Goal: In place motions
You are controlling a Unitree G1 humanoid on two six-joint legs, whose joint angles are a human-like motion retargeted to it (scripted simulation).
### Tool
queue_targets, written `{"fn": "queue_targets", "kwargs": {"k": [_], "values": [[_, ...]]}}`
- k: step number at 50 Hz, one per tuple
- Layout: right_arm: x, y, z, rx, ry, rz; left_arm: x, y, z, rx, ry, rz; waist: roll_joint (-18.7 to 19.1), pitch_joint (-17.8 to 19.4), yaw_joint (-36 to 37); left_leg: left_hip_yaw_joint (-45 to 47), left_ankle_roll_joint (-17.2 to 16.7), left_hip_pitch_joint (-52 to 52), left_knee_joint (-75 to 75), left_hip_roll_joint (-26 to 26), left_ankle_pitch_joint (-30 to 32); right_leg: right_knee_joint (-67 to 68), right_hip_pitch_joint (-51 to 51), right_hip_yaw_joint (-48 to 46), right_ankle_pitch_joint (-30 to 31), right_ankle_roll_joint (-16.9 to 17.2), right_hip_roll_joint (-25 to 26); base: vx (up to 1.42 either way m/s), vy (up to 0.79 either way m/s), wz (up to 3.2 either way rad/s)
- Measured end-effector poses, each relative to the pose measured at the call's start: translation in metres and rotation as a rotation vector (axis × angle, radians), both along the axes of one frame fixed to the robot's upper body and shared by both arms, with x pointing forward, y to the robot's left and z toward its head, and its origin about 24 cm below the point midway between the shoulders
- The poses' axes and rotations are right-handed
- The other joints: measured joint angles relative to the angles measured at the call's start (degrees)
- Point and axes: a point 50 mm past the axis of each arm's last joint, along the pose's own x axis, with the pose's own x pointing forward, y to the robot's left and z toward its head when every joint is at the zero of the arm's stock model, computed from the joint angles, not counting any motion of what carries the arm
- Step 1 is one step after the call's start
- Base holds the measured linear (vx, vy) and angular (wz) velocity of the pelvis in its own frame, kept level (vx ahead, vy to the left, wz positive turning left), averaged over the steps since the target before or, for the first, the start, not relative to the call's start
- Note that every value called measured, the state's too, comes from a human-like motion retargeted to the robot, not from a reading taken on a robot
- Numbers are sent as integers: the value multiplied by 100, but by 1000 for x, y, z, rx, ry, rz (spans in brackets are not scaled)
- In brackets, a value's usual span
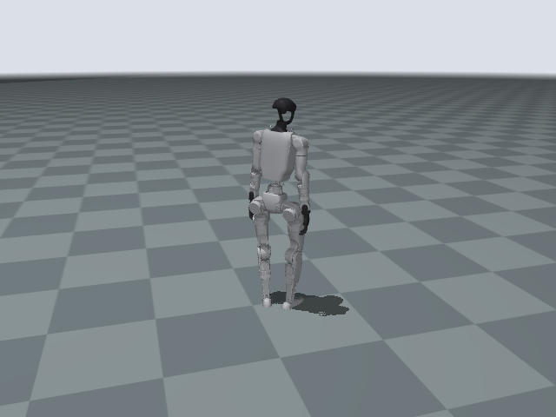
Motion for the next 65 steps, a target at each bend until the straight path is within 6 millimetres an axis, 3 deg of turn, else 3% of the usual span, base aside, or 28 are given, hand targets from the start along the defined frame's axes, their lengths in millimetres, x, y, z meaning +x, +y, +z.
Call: {"fn": "queue_targets", "kwargs": {"k": [1,2,3,5,7,8,10,15,17,23,28,40,55,62,65], "values": [[-5,0,-1,-3,19,0,6,-1,0,3,-16,-7,-159,68,26,-130,-35,115,34,-171,-42,-435,126,580,781,245,-114,9,-20,136],[-11,1,-1,-3,43,-1,9,-1,1,5,-26,-16,-290,111,81,-231,-72,216,72,-294,-72,-728,253,974,1197,417,-169,18,-18,101],[-20,3,-2,-1,73,-6,9,0,1,8,-22,-30,-365,104,195,-278,-112,289,115,-322,-81,-737,380,996,882,441,-108,29,-21,107],[-44,10,-4,29,169,-45,5,2,1,21,8,-90,-441,118,361,-716,-91,435,202,-389,-63,-699,644,-449,768,505,-547,35,-30,126],[-50,16,-4,52,215,-40,0,1,0,51,28,-72,-471,-25,897,-568,-135,481,49,-289,-48,-729,663,-282,669,465,-354,12,-27,-11],[-50,18,-4,55,222,-24,-4,1,0,64,31,-44,-527,-18,1035,-533,-131,576,-44,-321,-36,-760,746,-267,634,423,-292,7,-21,28],[-44,20,-5,42,199,17,-11,3,0,53,39,-10,-508,16,636,-1035,-120,685,-108,-345,21,-1044,1112,-788,683,437,-295,13,-14,160],[-40,14,-4,14,149,100,-52,4,0,26,193,-42,-351,-674,-63,-1548,-166,471,-124,-315,-34,-1615,1387,-1317,746,492,-167,26,-3,96],[-42,15,-4,25,153,77,-62,7,1,43,231,-42,-411,-787,22,-1510,-198,502,-149,-344,-63,-1628,1405,-1284,694,393,-118,14,-2,-6],[-31,20,-5,63,146,-7,-66,6,2,33,249,40,-477,-632,375,-1363,-229,728,-232,-306,-116,-1541,1482,-1144,644,323,-34,1,-5,-21],[-39,19,-5,45,170,37,-71,3,2,15,258,70,-369,-898,124,-1439,-257,679,-331,-276,-120,-1580,1452,-1215,607,333,17,10,1,12],[-66,23,-4,28,267,37,-54,1,0,-9,194,49,-259,-932,40,-1229,-267,808,-507,-240,-204,-1540,1353,-1004,683,285,111,1,-1,-13],[-52,15,-4,-1,211,38,-26,8,-1,3,92,-3,-106,-569,116,-1278,-330,532,-437,-133,-110,-1548,1238,-1156,822,70,130,-4,-2,5],[-56,9,-2,-33,233,60,0,4,0,16,-2,-40,-166,-307,595,-1976,-326,-102,-62,-268,97,-1651,1441,-2156,561,102,-83,-7,7,141],[-66,5,-1,-58,265,73,0,1,0,13,-10,-49,-230,-284,779,-1051,-216,-137,-102,-93,-145,-1765,1629,-2979,437,201,-211,3,18,246]]}}
